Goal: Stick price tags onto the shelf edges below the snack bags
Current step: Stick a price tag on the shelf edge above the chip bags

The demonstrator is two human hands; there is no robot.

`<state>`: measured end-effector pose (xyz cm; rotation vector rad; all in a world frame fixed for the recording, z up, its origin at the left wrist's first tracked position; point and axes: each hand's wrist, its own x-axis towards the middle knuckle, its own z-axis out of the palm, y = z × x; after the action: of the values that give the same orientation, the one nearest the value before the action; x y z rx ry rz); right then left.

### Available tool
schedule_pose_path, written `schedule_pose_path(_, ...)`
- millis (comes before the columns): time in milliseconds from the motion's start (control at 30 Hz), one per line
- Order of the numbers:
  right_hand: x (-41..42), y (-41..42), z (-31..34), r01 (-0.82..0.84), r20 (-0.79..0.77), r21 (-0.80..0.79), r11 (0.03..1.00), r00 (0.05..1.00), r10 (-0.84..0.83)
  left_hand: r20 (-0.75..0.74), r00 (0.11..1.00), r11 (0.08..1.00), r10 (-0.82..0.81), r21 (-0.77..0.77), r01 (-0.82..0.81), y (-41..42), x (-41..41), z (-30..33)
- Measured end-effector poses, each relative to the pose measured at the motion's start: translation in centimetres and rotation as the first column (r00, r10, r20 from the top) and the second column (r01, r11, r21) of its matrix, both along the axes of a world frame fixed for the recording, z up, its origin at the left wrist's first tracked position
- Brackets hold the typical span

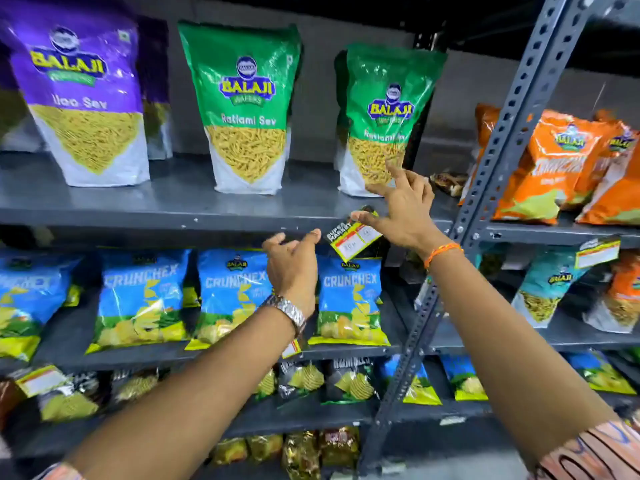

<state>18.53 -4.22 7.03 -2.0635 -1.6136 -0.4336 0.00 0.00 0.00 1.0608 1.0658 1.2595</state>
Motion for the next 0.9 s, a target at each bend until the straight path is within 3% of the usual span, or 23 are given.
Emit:
schedule_pose_path(67, 0.5, 0.2, -0.2, 0.008, 0.039, -0.032, 0.999, 0.999, -0.007, 0.060, 0.993, 0.976, -0.106, -0.184, 0.115, 0.4, 0.6, 0.1)
schedule_pose_path(133, 0.8, 0.4, -0.3, 0.004, 0.003, -0.041, 0.999, 1.000, -0.004, 0.139, 0.966, 0.937, -0.219, -0.244, 0.248, 1.4, 1.1, -0.2)
schedule_pose_path(267, 1.5, 1.3, -0.2, -0.048, -0.037, 0.034, 0.998, 0.998, 0.050, 0.136, 0.950, 0.942, -0.281, -0.149, 0.300, 1.8, 2.9, -0.9)
schedule_pose_path(433, 1.3, 1.8, 0.0, -0.079, -0.028, 0.091, 0.993, 0.996, 0.082, 0.080, 0.980, 0.979, -0.180, -0.081, 0.187, 2.5, 4.3, -2.2)
schedule_pose_path(567, 1.2, 2.0, 0.0, -0.049, 0.087, 0.074, 0.996, 0.995, 0.043, -0.193, 0.981, 0.999, 0.015, 0.049, -0.006, 2.4, 4.6, -2.7)
schedule_pose_path(667, 0.5, 1.7, -0.8, 0.013, 0.133, 0.118, 0.993, 0.991, -0.029, -0.438, 0.867, 0.967, 0.238, 0.191, -0.169, 1.9, 4.3, -1.8)
schedule_pose_path(800, -0.6, 0.9, -3.0, 0.141, 0.064, 0.210, 0.967, 0.985, -0.158, -0.551, 0.741, 0.912, 0.383, 0.353, -0.209, 1.2, 4.1, -0.8)
schedule_pose_path(900, -0.7, 0.5, -4.6, 0.228, -0.075, 0.267, 0.937, 0.974, -0.215, -0.596, 0.670, 0.875, 0.442, 0.451, -0.175, 1.1, 3.4, 0.1)
